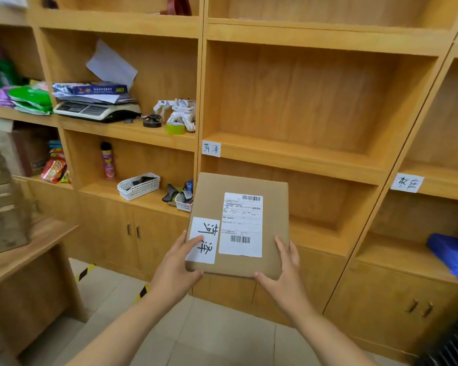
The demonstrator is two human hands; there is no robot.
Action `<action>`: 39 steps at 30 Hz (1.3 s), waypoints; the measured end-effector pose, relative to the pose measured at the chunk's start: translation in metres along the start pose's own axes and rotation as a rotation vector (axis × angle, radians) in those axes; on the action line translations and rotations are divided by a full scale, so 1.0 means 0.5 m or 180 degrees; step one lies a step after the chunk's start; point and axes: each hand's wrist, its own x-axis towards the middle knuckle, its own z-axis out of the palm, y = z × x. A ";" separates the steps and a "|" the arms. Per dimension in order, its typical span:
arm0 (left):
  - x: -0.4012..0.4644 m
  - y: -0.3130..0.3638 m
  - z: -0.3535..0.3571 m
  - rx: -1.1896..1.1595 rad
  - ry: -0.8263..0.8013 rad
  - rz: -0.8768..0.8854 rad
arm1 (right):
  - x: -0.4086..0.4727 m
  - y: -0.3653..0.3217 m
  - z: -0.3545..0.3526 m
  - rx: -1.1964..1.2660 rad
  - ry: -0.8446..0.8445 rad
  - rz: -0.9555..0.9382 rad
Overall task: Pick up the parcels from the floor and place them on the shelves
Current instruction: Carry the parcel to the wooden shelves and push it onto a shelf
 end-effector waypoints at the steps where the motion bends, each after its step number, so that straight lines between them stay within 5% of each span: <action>1: 0.029 -0.012 0.001 -0.0007 -0.0001 0.0015 | 0.027 0.001 0.013 -0.0035 0.0005 0.0003; 20: 0.628 -0.227 -0.057 -0.0359 -0.0148 0.0462 | 0.559 -0.011 0.276 -0.0179 0.0431 -0.0015; 39: 1.038 -0.085 0.011 -0.0101 0.0419 0.0879 | 1.012 0.007 0.189 -0.0091 0.0791 -0.0865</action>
